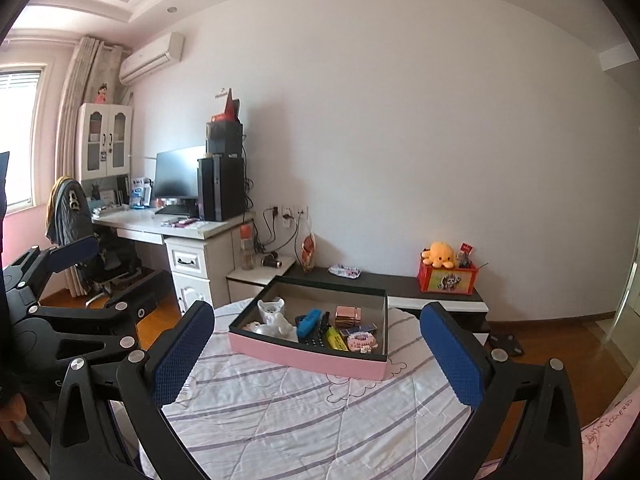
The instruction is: Organize rigid objects
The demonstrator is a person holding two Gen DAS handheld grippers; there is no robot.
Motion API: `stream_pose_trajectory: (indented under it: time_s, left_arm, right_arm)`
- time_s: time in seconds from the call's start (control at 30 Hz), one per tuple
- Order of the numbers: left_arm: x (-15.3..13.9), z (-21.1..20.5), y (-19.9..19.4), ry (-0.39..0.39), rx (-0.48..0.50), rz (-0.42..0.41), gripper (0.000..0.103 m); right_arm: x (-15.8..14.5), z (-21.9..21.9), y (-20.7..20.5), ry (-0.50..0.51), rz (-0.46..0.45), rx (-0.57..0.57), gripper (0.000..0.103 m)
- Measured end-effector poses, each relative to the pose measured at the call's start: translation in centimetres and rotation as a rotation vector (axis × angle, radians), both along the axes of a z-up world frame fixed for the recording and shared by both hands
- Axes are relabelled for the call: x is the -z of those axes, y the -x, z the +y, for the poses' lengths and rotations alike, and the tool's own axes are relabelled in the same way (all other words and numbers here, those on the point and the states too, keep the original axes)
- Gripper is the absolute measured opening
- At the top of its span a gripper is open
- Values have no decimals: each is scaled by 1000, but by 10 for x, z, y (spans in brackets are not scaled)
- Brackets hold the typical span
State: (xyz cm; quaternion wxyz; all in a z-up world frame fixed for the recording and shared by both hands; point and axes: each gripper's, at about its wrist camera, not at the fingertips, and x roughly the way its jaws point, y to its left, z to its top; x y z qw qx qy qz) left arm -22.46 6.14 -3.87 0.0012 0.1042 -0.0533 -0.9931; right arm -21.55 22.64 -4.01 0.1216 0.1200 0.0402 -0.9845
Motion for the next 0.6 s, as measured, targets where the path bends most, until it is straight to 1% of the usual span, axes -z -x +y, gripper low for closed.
stream_pose_trajectory:
  time_s: [0.6]
  left_arm:
    - [-31, -4, -81, -13, 10, 137, 103]
  right_arm:
    - [-31, -4, -82, -4, 129, -4, 103]
